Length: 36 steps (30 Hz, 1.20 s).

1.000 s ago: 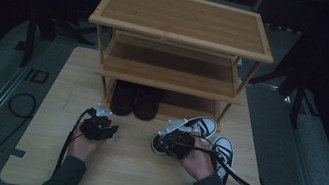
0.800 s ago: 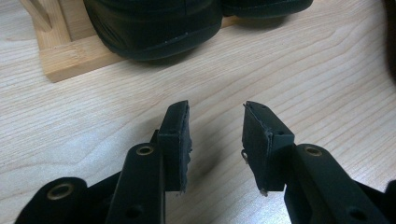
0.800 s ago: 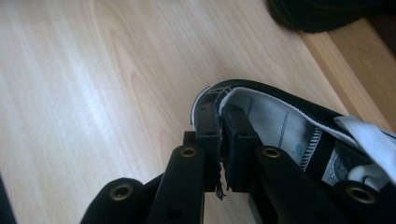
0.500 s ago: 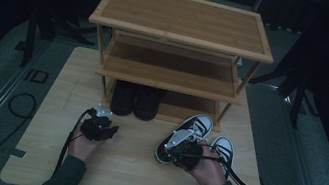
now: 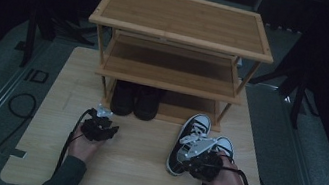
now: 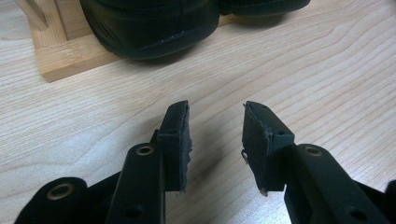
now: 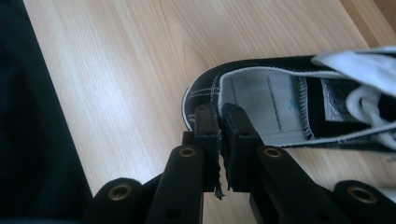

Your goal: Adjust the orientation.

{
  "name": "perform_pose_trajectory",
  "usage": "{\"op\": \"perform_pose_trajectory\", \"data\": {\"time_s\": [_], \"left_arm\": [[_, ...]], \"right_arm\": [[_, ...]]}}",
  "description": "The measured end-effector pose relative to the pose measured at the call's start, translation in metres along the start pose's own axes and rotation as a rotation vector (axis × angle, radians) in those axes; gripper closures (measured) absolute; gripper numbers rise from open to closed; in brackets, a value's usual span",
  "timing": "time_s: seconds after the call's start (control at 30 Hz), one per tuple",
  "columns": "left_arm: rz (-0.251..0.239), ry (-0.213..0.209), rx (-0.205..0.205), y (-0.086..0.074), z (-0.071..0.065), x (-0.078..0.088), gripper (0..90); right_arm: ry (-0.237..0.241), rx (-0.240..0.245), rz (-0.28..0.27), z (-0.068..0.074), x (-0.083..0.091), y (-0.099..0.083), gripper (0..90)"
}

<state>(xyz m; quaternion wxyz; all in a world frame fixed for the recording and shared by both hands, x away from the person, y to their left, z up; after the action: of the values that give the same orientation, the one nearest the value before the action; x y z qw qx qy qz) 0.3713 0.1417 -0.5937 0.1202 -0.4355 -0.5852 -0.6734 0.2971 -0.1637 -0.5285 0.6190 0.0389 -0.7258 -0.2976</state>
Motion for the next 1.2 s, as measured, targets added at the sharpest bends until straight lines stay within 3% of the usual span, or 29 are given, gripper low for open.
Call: {"op": "perform_pose_trajectory", "data": {"time_s": [0.13,0.27,0.4,0.43,0.53,0.8,0.97,1.07,1.2], "left_arm": [[0.000,0.000,-0.001,0.000,-0.001,0.000,61.3],[0.002,0.000,-0.004,0.000,-0.001,-0.001,61.3],[0.003,0.000,-0.005,0.000,-0.002,-0.002,61.3],[0.003,-0.001,-0.005,0.000,-0.002,-0.001,61.3],[0.001,-0.001,-0.003,0.000,-0.001,-0.001,61.3],[0.001,0.001,-0.003,0.000,-0.001,-0.001,61.3],[0.003,0.002,-0.006,0.000,-0.001,-0.001,61.3],[0.003,0.005,-0.008,0.000,-0.001,-0.001,61.3],[0.002,0.004,-0.005,0.000,-0.001,-0.001,61.3]], "right_arm": [[0.016,-0.019,0.001,-0.003,0.008,-0.011,84.9],[0.043,-0.072,-0.050,-0.008,0.016,-0.013,85.6],[-0.018,-0.161,-0.084,-0.026,0.026,-0.012,80.2],[-0.055,-0.198,-0.082,-0.034,0.027,-0.012,79.7],[-0.097,-0.259,-0.070,-0.048,0.024,-0.013,76.8],[-0.184,-0.317,-0.025,-0.062,0.008,-0.015,68.5],[-0.192,-0.351,-0.023,-0.064,0.005,-0.013,60.7],[-0.190,-0.406,-0.027,-0.068,0.002,-0.011,53.4],[-0.204,-0.464,-0.017,-0.073,-0.003,-0.011,52.4]]}}
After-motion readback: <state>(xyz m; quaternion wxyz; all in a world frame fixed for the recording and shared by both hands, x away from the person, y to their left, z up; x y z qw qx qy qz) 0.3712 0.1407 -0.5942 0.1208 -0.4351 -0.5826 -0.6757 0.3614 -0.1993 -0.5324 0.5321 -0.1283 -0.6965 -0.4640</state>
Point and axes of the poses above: each handheld gripper's, and its own axes: x roughly backward along the jaws, y roughly out of its top, z roughly to its left, the point moved 7 cm from there along -x, roughly forward along the jaws
